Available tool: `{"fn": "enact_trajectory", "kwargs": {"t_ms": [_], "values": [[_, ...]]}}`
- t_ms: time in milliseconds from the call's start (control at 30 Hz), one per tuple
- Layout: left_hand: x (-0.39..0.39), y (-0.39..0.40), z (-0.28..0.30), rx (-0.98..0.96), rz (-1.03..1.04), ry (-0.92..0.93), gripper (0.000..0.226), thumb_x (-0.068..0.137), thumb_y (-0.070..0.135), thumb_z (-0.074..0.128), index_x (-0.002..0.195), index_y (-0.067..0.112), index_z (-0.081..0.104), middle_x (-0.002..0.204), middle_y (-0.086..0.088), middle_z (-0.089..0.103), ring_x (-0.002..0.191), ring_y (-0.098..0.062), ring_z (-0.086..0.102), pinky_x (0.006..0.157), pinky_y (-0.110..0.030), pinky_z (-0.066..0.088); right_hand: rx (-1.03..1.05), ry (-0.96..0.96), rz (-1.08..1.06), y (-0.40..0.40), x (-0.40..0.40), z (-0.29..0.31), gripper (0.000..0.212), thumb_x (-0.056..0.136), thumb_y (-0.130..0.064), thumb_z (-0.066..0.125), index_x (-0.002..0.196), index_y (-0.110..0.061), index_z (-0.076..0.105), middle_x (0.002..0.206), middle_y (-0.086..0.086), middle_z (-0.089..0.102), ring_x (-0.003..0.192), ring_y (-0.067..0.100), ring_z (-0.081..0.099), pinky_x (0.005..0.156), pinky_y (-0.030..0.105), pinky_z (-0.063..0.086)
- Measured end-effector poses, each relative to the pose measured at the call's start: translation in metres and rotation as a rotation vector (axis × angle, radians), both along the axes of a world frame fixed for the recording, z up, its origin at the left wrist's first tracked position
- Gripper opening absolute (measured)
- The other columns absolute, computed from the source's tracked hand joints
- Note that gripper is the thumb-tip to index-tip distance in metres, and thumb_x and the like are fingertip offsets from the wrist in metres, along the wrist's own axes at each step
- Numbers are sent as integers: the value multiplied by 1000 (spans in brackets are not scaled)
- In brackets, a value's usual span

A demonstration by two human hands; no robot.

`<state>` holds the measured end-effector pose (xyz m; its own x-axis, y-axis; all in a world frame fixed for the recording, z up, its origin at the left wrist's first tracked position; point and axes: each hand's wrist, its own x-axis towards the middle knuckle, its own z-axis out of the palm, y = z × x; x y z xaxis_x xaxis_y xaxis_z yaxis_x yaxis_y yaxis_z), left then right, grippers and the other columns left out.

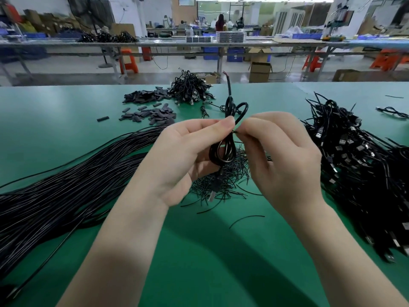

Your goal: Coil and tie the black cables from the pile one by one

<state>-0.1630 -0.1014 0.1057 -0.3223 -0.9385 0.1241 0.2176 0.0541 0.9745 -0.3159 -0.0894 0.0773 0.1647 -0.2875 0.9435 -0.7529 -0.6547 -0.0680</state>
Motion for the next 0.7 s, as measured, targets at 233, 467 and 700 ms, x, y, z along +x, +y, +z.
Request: {"fn": "enact_trajectory", "kwargs": {"t_ms": [233,467,700], "values": [[0,-8,-10,-333,199,-14,20,60,32,82,79,30,77,82,9,75,76,-7,69,72,-21,54,949,-893,434,6,1,11,26,72,-47,75,73,-21,76,72,-3,70,64,6,62,60,18,50],[2,-9,-10,-407,58,-43,21,64,18,81,81,29,79,85,6,77,82,-11,73,73,-20,55,1246,-1041,730,5,-8,16,16,57,-30,77,67,-17,77,68,-4,67,56,5,58,55,15,49],[0,-8,-10,-424,114,-29,18,65,24,80,81,32,78,84,9,76,79,-9,73,71,-19,54,1102,-979,683,10,-6,18,15,63,-26,75,72,-14,76,68,0,68,61,10,60,59,18,51]]}}
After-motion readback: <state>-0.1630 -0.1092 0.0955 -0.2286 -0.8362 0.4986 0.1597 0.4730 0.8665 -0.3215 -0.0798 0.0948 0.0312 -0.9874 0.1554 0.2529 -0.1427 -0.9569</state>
